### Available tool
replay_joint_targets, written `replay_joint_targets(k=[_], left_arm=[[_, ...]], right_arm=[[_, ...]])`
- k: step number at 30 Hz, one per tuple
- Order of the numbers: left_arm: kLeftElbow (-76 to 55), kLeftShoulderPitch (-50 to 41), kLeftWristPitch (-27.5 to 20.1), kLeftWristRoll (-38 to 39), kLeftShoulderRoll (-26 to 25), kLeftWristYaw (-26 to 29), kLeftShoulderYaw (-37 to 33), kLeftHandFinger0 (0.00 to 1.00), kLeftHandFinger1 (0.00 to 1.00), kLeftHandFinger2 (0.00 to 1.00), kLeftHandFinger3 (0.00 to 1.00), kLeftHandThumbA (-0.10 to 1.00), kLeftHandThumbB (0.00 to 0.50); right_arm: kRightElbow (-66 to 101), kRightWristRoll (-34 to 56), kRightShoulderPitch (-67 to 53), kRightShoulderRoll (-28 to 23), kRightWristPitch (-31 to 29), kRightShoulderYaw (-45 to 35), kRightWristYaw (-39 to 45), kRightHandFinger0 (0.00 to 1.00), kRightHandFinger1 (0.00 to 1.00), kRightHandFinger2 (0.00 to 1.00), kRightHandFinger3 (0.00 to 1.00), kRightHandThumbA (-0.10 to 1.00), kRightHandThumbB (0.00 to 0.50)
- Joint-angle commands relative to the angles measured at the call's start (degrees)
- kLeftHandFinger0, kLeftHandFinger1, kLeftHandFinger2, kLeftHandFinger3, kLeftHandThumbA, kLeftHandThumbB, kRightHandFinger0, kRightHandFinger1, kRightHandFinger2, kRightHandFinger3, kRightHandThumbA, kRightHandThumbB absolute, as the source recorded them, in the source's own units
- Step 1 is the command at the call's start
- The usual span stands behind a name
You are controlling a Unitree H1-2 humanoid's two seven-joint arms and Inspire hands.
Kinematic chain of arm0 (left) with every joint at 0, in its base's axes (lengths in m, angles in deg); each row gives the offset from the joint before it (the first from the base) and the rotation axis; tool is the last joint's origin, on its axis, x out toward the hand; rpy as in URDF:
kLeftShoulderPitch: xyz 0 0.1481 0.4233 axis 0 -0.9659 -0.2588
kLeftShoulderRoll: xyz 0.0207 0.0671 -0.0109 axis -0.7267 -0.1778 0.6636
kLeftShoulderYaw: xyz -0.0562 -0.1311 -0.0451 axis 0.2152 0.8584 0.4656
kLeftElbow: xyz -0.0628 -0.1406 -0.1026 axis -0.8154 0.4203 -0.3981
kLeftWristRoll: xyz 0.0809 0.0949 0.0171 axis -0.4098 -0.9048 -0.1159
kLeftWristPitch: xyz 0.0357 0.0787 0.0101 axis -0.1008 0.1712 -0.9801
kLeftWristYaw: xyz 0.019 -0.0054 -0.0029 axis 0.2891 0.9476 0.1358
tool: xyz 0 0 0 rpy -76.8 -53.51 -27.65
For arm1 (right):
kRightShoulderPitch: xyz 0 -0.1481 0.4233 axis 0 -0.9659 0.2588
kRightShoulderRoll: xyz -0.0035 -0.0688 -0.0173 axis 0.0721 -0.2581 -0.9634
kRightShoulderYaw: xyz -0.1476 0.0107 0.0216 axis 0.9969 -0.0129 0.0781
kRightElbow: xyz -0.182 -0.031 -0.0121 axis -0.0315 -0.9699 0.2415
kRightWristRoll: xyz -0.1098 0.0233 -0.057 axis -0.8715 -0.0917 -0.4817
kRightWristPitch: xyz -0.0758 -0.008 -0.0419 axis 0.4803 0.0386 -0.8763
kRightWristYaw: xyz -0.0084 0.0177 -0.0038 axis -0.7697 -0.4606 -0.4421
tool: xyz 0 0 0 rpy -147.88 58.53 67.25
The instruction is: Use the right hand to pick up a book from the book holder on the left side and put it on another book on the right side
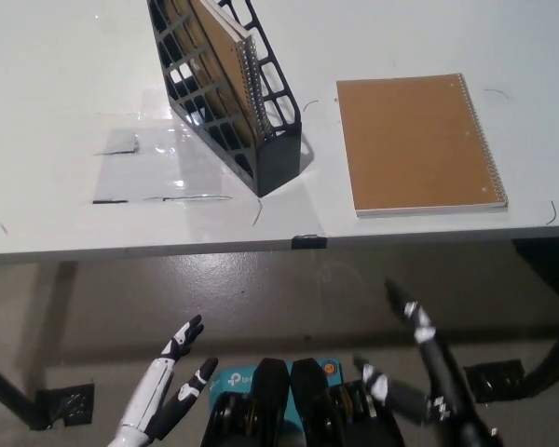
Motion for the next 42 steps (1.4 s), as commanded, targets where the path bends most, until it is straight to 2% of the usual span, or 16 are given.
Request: replay_joint_targets(k=[1,2,7,11,15,16,19,27,32,34,35,36,37,38,39,42], left_arm=[[-0.3,0.5,-3.2,-1.3,-0.1,1.3,0.2,1.0,1.0,1.0,1.0,0.92,0.127],[-0.4,0.3,-3.0,-1.5,-0.1,1.3,0.2,1.0,1.0,1.0,1.0,0.93,0.135],[-0.7,0.4,-3.1,-2.0,-0.3,0.8,0.0,1.0,1.0,1.0,1.0,0.95,0.115],[-1.5,0.3,-2.0,-1.9,-0.3,0.4,0.2,1.0,1.0,1.0,1.0,0.93,0.117],[-2.0,0.4,-1.5,-1.7,-0.4,0.1,0.2,1.0,1.0,1.0,1.0,0.92,0.115],[-2.0,0.4,-1.4,-1.8,-0.5,0.0,0.2,1.0,1.0,1.0,1.0,0.92,0.116],[-2.1,0.5,-1.0,-2.3,-0.5,0.1,0.1,1.0,1.0,1.0,1.0,0.93,0.126],[-1.7,0.3,-2.0,-3.1,-0.4,0.7,0.2,1.0,1.0,1.0,1.0,0.91,0.117],[-2.0,0.2,-1.9,-3.6,-0.6,0.4,0.0,1.0,1.0,1.0,1.0,0.88,0.099],[-2.1,0.4,-1.9,-3.7,-0.6,0.4,0.1,1.0,1.0,1.0,1.0,0.86,0.1],[-2.1,0.4,-1.8,-3.8,-0.6,0.4,0.0,1.0,1.0,1.0,1.0,0.86,0.099],[-2.3,0.4,-1.5,-3.8,-0.6,0.2,0.0,1.0,1.0,1.0,1.0,0.86,0.098],[-2.5,0.5,-1.2,-3.9,-0.7,0.0,0.0,1.0,1.0,1.0,1.0,0.85,0.092],[-2.7,0.4,-1.1,-3.9,-0.7,-0.1,0.0,1.0,1.0,1.0,1.0,0.85,0.092],[-2.3,0.5,-1.4,-4.3,-0.7,0.3,0.0,1.0,1.0,1.0,1.0,0.84,0.097],[-2.7,0.6,-0.9,-4.3,-0.6,0.1,0.0,1.0,1.0,1.0,1.0,0.84,0.107]], right_arm=[[7.9,3.7,6.3,1.8,4.2,-1.6,1.7,0.92,0.97,1.0,1.0,0.77,0.119],[8.6,3.9,8.4,2.0,5.7,-1.8,2.3,0.93,0.97,1.0,1.0,0.76,0.108],[7.2,4.8,18.6,3.0,10.7,-3.1,3.4,0.95,0.98,1.0,1.0,0.8,0.152],[0.7,6.1,26.0,3.9,10.9,-4.0,3.3,1.0,1.0,1.0,1.0,0.85,0.184],[-5.4,6.0,31.6,4.9,10.5,-4.4,2.8,1.0,1.0,1.0,1.0,0.86,0.209],[-6.3,5.9,32.4,5.0,10.5,-4.5,2.8,1.0,1.0,1.0,1.0,0.85,0.192],[-11.0,5.4,37.3,5.5,11.2,-4.4,2.8,0.98,1.0,1.0,1.0,0.86,0.224],[-19.8,4.2,42.4,7.1,10.2,-3.4,1.9,1.0,1.0,1.0,1.0,0.8,0.204],[-24.3,4.2,44.9,8.5,9.8,-3.0,1.7,0.95,1.0,1.0,1.0,0.76,0.166],[-25.6,4.6,45.9,9.3,10.5,-3.1,1.8,0.9,1.0,1.0,1.0,0.79,0.189],[-26.4,4.6,46.5,9.5,10.8,-3.1,1.8,0.81,0.92,1.0,1.0,0.81,0.196],[-27.3,4.8,47.2,9.9,10.8,-3.4,1.6,0.63,0.72,1.0,1.0,0.81,0.206],[-28.7,4.9,48.1,10.1,10.6,-3.6,1.3,0.55,0.66,1.0,1.0,0.81,0.199],[-28.8,4.9,48.1,10.2,10.6,-3.6,1.3,0.54,0.65,1.0,1.0,0.82,0.196],[-30.7,4.7,49.3,10.2,10.4,-3.7,1.0,0.8,0.89,1.0,1.0,0.83,0.188],[-33.3,4.7,51.1,10.3,10.8,-4.1,0.4,0.86,0.92,1.0,1.0,0.83,0.197]])
